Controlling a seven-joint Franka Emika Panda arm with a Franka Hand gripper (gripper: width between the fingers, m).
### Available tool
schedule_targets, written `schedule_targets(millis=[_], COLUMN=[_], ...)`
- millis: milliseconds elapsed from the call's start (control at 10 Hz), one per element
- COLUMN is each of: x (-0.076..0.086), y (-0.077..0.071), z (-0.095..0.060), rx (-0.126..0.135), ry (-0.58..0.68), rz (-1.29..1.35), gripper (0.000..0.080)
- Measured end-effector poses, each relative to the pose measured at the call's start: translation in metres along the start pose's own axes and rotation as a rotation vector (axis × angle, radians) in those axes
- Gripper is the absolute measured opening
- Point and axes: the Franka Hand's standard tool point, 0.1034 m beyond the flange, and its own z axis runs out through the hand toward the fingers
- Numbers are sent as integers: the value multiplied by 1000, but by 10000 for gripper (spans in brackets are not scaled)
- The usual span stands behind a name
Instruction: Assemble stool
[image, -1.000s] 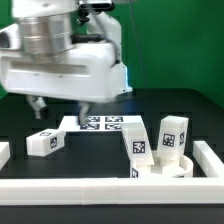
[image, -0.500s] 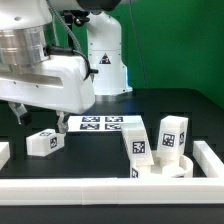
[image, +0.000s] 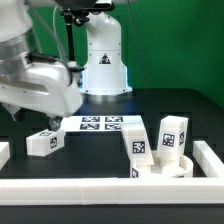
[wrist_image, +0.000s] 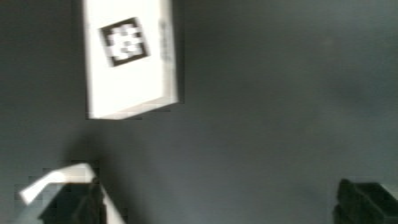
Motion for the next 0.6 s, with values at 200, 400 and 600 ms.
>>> schedule_targets(millis=[200, 400, 600], x=[15, 11, 3], y=[16, 14, 18], z=[-13, -9, -4], rx=[14, 11, 5], ry=[19, -1, -80], rz=[18, 14, 20], gripper=[649, 649, 649])
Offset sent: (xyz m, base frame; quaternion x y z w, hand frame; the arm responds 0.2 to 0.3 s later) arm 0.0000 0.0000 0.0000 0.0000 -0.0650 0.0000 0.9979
